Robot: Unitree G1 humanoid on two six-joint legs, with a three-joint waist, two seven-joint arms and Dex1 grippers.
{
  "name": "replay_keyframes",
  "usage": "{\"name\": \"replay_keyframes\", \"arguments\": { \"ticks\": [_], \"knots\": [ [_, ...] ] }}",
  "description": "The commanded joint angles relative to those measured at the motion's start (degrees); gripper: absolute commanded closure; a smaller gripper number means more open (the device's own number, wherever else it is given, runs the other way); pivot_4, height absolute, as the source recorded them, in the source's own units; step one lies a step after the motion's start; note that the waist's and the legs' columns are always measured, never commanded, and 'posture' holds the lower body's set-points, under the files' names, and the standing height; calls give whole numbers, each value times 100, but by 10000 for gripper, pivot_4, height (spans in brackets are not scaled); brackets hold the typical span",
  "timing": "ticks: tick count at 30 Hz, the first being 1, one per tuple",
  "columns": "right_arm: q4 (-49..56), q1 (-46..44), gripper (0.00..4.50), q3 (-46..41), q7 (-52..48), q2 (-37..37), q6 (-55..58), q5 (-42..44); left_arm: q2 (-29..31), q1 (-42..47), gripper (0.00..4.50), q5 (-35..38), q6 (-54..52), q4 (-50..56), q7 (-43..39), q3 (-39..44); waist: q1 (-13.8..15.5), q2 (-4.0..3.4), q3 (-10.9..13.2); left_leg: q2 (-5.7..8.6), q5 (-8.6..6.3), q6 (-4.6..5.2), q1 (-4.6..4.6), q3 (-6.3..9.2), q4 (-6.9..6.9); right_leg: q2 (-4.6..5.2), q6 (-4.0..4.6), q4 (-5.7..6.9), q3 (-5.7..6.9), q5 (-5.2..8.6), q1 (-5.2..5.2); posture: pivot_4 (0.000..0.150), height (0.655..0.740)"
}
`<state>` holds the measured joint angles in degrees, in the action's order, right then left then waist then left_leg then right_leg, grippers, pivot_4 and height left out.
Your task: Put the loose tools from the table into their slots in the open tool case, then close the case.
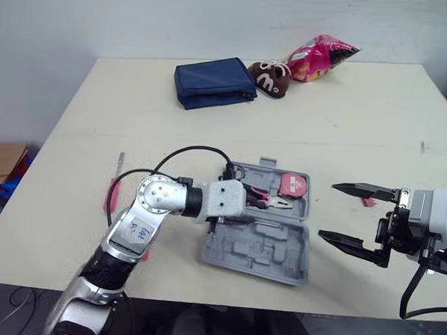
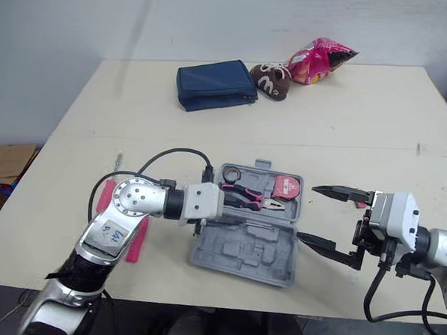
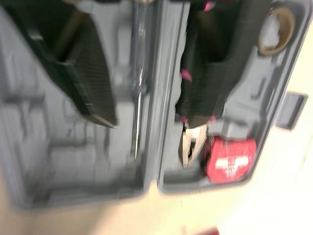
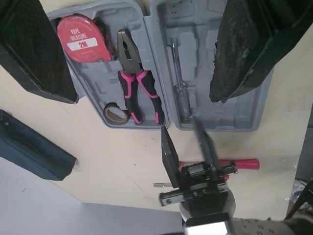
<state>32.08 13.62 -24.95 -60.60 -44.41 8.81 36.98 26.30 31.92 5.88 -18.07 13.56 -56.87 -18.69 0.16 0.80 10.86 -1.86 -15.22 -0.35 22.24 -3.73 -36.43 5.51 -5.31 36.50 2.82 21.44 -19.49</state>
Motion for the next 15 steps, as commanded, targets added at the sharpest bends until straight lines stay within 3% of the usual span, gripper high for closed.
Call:
{"name": "replay_keyframes", "arguments": {
  "ticks": [1, 15],
  "knots": [
    [28, 114, 0, -80, -49, 99, -197, -21, -165, -151, 44499, 192, -71, -155, 228, 162, 0, 0, 0, 1, 0, 0, 0, 0, -1, 0, 0, 1, 0, 0, 0, 1500, 7400],
    [-436, 506, 0, -130, -420, 352, -881, -212, -188, -307, 44499, -243, -175, -664, 327, -301, -9, 0, 0, 2, 0, 0, -4, -3, -1, -4, -1, 6, -2, 0, -1, 1500, 7400]
  ]
}}
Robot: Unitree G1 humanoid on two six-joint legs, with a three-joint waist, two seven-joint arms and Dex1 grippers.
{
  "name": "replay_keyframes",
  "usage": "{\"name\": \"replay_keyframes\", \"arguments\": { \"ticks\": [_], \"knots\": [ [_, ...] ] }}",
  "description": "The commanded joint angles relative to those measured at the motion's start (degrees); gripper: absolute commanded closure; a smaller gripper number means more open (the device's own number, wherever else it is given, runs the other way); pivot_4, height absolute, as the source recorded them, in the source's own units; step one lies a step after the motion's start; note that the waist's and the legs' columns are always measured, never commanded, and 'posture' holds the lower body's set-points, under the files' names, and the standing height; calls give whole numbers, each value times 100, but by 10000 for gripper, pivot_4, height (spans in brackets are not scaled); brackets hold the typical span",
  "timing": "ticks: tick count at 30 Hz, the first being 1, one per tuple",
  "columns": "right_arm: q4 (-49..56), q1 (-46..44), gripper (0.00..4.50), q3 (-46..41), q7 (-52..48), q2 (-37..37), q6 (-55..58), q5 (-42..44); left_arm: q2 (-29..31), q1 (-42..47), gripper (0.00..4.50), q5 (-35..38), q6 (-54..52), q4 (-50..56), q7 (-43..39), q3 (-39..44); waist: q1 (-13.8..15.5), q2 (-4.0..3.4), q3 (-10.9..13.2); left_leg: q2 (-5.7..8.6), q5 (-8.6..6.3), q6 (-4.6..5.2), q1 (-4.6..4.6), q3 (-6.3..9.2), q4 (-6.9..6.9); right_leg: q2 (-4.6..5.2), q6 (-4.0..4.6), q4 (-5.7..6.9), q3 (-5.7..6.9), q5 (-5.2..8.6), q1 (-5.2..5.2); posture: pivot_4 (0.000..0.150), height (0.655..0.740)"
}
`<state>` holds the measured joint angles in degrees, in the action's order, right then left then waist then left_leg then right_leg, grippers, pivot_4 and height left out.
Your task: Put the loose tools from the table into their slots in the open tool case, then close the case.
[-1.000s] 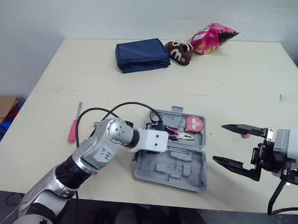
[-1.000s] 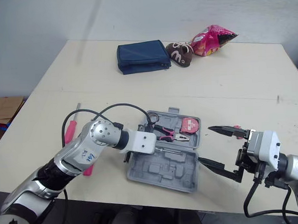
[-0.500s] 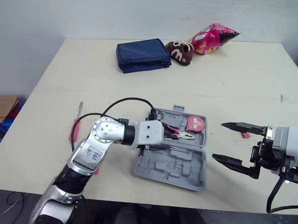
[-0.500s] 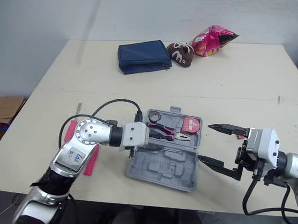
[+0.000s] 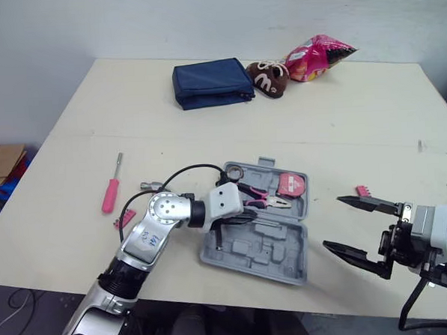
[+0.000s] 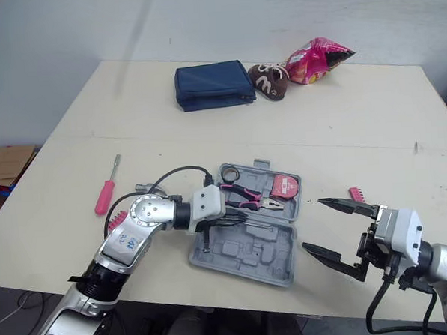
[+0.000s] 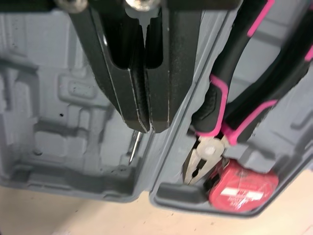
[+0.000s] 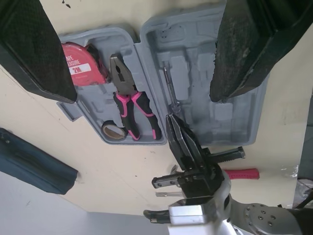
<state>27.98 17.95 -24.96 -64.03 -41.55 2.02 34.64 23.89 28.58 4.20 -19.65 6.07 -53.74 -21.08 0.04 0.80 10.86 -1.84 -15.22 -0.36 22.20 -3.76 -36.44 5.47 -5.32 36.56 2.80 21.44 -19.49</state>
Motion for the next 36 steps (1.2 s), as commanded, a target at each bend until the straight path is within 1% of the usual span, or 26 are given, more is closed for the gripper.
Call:
{"name": "replay_keyframes", "arguments": {
  "ticks": [1, 9, 13, 20, 21, 23, 24, 25, 27, 28, 29, 31, 32, 33, 35, 36],
  "knots": [
    [-51, 96, 0, -137, -95, 69, -242, 19, 75, 15, 44499, -128, -11, 62, 7, -105, 6, 0, 0, 0, 0, 0, 0, 0, 0, 1, 0, 0, 0, 0, 0, 1500, 7400],
    [-199, 178, 0, -200, -147, 75, -473, -32, 139, 51, 44499, -526, 49, -238, 76, -403, 5, 0, -1, 0, 0, 0, -4, 1, 0, 2, 0, 0, 0, 0, 5, 1500, 7400],
    [-245, 214, 0, -235, -162, 69, -540, -19, 212, 81, 44499, -769, -199, -326, 62, -641, 8, 1, -5, 1, 0, 0, -9, 1, 0, 3, 0, 0, 0, 0, 10, 1500, 7400],
    [-240, 237, 0, -225, -124, 74, -577, 4, 411, 96, 44499, -991, -1354, -507, -93, -1181, -5, 22, -56, 0, -2, 2, -27, 4, 4, 5, 0, -5, 0, 0, 33, 1500, 7400],
    [-241, 229, 0, -216, -115, 74, -578, 4, 440, 89, 44499, -1077, -1397, -626, -70, -1282, -12, 21, -58, -1, -5, 5, -40, 4, 8, 4, 1, -9, 0, 0, 47, 1500, 7400],
    [-238, 216, 0, -200, -94, 81, -582, 0, 507, 67, 44499, -1210, -1369, -800, -32, -1424, -15, 17, -116, -5, -35, 22, -113, 1, 39, 4, 3, -48, 0, 2, 118, 1500, 7400],
    [-240, 203, 0, -190, -80, 85, -586, -6, 497, 26, 44499, -1191, -1335, -840, 19, -1390, -17, 12, -139, -12, -45, 21, -119, 2, 42, 1, 4, -59, 1, 3, 130, 1500, 7400],
    [-238, 195, 0, -182, -67, 90, -589, -11, 442, -19, 44499, -1129, -1241, -851, 118, -1281, -21, 12, -151, -16, -55, 23, -119, 2, 45, 0, 8, -67, 1, 5, 153, 1500, 7400],
    [-236, 185, 0, -173, -48, 95, -591, -15, 361, -65, 44499, -992, -1055, -821, 218, -1105, -23, 8, -173, -29, -72, 17, -157, 1, 49, -4, 18, -86, 0, 10, 205, 1500, 7400],
    [-234, 179, 0, -174, -32, 96, -587, -16, 233, -84, 44499, -785, -652, -752, 296, -847, -24, 1, -181, -33, -79, 15, -168, 0, 49, -4, 23, -89, -2, 13, 214, 1500, 7400],
    [-231, 180, 0, -189, -13, 93, -577, -14, 71, -111, 44499, -420, -175, -624, 255, -495, -23, -10, -188, -35, -80, 14, -170, -1, 50, -4, 26, -90, -3, 14, 215, 1500, 7400],
    [-230, 203, 0, -253, 22, 77, -563, -19, 5, -164, 44499, 182, 765, -282, 26, 174, -24, -44, -171, -39, -79, 16, -172, -1, 47, -3, 28, -87, -3, 15, 200, 1500, 7400],
    [-225, 221, 0, -274, 34, 73, -563, -21, 31, -197, 44499, 349, 996, -191, -106, 340, -15, -46, -138, -40, -77, 17, -172, -1, 45, -4, 29, -80, -2, 15, 184, 1500, 7400],
    [-230, 240, 0, -327, 30, 51, -562, -8, 119, -249, 44499, 541, 1175, -76, -227, 571, -6, -35, -126, -41, -74, 17, -156, 2, 42, -4, 32, -70, 1, 17, 160, 1500, 7400],
    [-296, 274, 0, -487, -5, -3, -568, 37, 273, -427, 44499, 1127, 1302, 160, -408, 1196, 3, -30, -115, -42, -60, 13, -73, 7, 34, -9, 31, -58, 7, 14, 84, 1500, 7400],
    [-349, 293, 0, -583, -40, -16, -596, 53, 277, -512, 44499, 1369, 1665, 242, -420, 1552, 4, -37, -110, -39, -45, -4, -65, 6, 29, -8, 29, -59, 9, 14, 80, 1500, 7400]
  ]
}}
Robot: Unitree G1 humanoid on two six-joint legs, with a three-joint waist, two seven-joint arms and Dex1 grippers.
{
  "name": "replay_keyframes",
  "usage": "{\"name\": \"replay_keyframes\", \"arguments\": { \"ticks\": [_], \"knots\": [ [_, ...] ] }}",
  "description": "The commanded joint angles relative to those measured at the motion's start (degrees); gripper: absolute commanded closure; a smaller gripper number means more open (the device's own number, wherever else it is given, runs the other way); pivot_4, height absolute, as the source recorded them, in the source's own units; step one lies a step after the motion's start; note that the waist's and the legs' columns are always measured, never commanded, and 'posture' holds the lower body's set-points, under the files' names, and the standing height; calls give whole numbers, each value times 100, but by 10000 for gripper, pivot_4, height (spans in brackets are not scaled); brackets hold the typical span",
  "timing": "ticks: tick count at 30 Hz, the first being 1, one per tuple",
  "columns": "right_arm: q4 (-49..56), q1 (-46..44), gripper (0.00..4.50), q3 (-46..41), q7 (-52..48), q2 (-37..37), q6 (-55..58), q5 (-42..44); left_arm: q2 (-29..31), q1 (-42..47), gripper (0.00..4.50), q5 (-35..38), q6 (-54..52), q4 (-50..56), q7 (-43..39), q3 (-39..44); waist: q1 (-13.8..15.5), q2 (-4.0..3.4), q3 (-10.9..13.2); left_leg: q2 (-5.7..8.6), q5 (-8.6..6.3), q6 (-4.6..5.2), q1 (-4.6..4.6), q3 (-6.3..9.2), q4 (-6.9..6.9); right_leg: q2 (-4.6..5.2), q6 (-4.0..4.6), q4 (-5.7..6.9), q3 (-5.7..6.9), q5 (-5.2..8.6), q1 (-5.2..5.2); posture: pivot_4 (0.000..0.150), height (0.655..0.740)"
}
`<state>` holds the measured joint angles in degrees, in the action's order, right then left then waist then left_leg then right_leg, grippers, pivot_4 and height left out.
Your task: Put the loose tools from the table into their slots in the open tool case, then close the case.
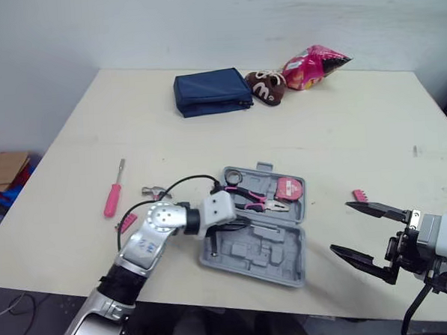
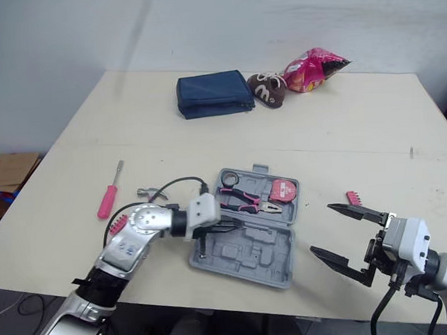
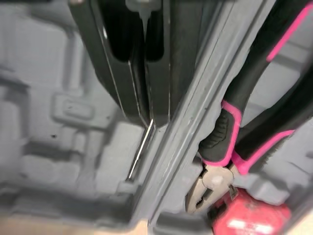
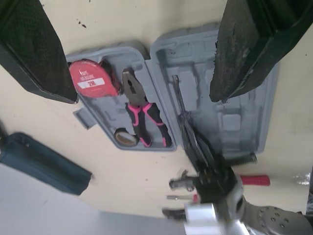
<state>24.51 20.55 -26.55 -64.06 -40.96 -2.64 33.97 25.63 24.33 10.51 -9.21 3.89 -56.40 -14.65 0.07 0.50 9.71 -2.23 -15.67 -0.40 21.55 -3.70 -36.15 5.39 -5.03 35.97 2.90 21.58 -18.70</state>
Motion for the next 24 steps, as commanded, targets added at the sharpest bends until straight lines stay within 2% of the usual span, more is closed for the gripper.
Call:
{"name": "replay_keyframes", "arguments": {
  "ticks": [1, 3, 6, 10, 11, 15, 17, 21, 24],
  "knots": [
    [-65, 42, 0, -506, -67, -76, -149, 133, 159, -191, 42150, 1054, 513, 610, -150, 1226, 0, -11, 10, 2, 6, -10, -1, -3, -4, 1, -1, -6, 0, 1, 4, 1500, 7400],
    [-299, 56, 0, -682, -208, -80, -255, 131, 500, -516, 36624, 1430, 113, 889, -128, 1770, -21, -7, 14, 8, 2, -3, 1, -4, -1, 3, -4, -15, 3, 1, 8, 1500, 7400],
    [-880, 53, 0, -920, -534, -90, -613, 54, 1155, -1245, 22434, 1415, -6, 981, -96, 2515, -54, -1, 25, 10, -7, 11, -11, -11, 7, 4, -11, -20, -2, 4, 14, 1500, 7400],
    [-1963, 64, 0, -1281, -968, -230, -1256, -133, 1882, -2382, 3650, 1118, 552, 221, -158, 3749, -39, 8, 60, 9, -24, 34, -23, -10, 13, 5, -11, -9, -4, 4, 15, 1500, 7400],
    [-2335, 70, 0, -1425, -1118, -336, -1373, -139, 2061, -2649, 405, 1114, 662, -176, -147, 4238, -39, 10, 63, 9, -25, 32, -26, -11, 13, 7, -10, -7, -6, 4, 15, 1500, 7400],
    [-3642, -28, 0, -1771, -1495, -649, -1840, -159, 2617, -3271, 405, 1069, 1091, -1598, -193, 5314, -38, 23, 77, 1, -45, -3, -30, -11, 21, 13, 9, -11, -8, 9, 9, 1500, 7400],
    [-4632, -81, 0, -1935, -1673, -838, -2304, -290, 2902, -3414, 405, 969, 1350, -2603, 51, 5806, -23, 22, 77, 2, -52, -12, -29, -12, 28, 21, 22, -23, -8, 15, 8, 1500, 7400],
    [-6320, -143, 0, -2156, -1884, -1178, -3058, -403, 3237, -3568, 405, 903, 1590, -3891, 506, 6379, -23, 23, 77, 7, -57, -12, -26, -14, 61, 31, 31, -42, -5, 20, -2, 1500, 7400],
    [-6967, -229, 0, -2132, -2148, -1308, -3421, -338, 3358, -3695, 405, 913, 1705, -4291, 530, 6470, -52, 23, 77, 6, -54, 2, -27, -19, 86, 31, 38, -43, -1, 31, -13, 1500, 7400]
  ]
}}
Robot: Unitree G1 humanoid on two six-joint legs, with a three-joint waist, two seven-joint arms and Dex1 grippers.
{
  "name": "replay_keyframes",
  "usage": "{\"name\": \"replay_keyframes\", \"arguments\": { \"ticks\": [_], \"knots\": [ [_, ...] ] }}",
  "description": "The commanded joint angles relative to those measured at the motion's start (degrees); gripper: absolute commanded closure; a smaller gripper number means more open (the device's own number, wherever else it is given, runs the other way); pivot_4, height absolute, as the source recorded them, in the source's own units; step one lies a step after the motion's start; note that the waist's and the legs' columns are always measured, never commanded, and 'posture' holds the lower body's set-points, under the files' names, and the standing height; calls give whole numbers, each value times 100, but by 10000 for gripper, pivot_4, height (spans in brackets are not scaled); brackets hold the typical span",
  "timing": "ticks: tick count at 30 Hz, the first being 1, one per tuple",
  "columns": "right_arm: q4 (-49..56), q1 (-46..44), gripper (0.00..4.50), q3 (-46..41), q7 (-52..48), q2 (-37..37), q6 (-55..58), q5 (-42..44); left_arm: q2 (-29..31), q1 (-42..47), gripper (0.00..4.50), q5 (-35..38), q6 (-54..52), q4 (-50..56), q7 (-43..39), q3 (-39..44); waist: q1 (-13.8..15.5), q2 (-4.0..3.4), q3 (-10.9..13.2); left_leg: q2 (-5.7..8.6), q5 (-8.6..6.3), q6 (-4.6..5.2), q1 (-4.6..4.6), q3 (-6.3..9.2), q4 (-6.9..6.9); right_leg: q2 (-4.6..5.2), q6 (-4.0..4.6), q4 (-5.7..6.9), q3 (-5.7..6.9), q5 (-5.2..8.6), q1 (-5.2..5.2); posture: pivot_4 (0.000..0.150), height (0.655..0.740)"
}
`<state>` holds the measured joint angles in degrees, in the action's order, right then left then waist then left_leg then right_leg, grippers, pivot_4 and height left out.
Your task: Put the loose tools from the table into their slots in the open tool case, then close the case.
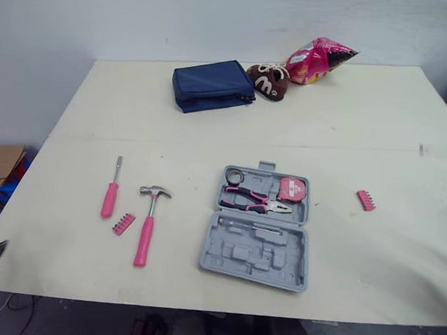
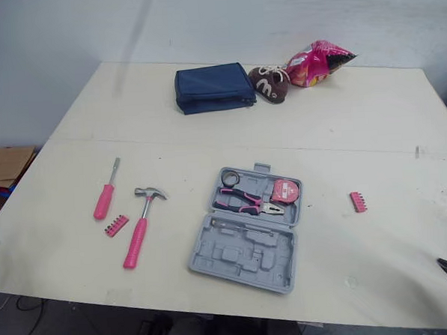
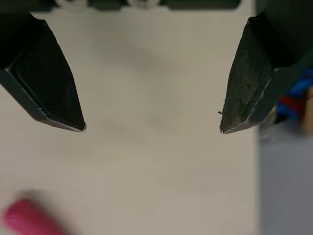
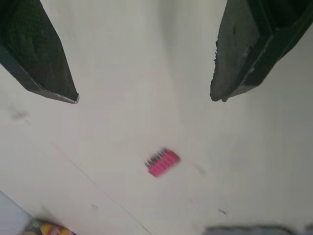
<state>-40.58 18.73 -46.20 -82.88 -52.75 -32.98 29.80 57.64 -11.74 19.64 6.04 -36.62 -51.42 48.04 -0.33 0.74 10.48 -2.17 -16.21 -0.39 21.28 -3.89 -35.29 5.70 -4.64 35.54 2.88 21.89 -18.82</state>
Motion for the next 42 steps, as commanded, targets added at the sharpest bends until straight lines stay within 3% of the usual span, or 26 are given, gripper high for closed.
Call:
{"name": "replay_keyframes", "arguments": {
  "ticks": [1, 5, 9, 16, 23, 31, 37, 42],
  "knots": [
    [-564, -98, 0, -145, -327, -152, -462, 105, 177, -110, 405, 2, 223, -280, -9, 179, -26, 0, 0, 0, 1, 1, -2, -4, 9, -1, -2, 1, 0, 2, -4, 1500, 7400],
    [-760, -466, 0, 0, -588, -108, -536, 239, 106, -124, 405, 132, 144, 32, 13, 191, -126, 2, 2, -5, 9, -6, -6, -6, 11, -9, -9, 18, 4, 6, -8, 1500, 7400],
    [-105, -734, 0, 339, -883, 162, -318, 482, -350, -339, 405, 415, -402, 1464, 89, 87, -159, 6, 4, -5, 10, -39, -15, -9, 10, -8, -19, 37, -2, -1, -7, 1500, 7400],
    [3042, -686, 0, 1392, -131, 867, 931, 996, -1318, -1329, 405, 1230, -2842, 5323, 1000, -308, -202, 9, 7, -7, 17, -44, -8, -7, 10, -12, -23, 42, -7, -3, -11, 1500, 7400],
    [4617, -981, 0, 2362, 238, 1197, 1768, 1105, -1419, -1298, 405, 1752, -4789, 7297, 2180, -689, -101, 18, 13, -6, 39, -21, -8, 1, 8, -22, -22, 41, -5, -4, -6, 1500, 7400],
    [4973, -1506, 0, 3114, 104, 1393, 1821, 944, -1762, -138, 405, 2305, -7134, 8335, 3964, -1571, -103, 23, 16, -2, 42, -16, -9, 9, -1, -22, -23, 38, -3, -5, 7, 1500, 7400],
    [4914, -1688, 0, 3278, 158, 1541, 1776, 814, -2581, 716, 405, 1785, -8035, 8326, 5206, -2374, -108, 26, 18, -1, 47, -29, -9, 14, -22, -27, -26, 36, 0, -6, 18, 1500, 7400],
    [5039, -1705, 0, 3344, 274, 1647, 1788, 786, -3060, 1080, 405, 1473, -8357, 8240, 5545, -2996, -99, 33, 21, -1, 49, -39, -5, 17, -47, -30, -33, 40, 2, -10, 24, 1500, 7400]
  ]
}}
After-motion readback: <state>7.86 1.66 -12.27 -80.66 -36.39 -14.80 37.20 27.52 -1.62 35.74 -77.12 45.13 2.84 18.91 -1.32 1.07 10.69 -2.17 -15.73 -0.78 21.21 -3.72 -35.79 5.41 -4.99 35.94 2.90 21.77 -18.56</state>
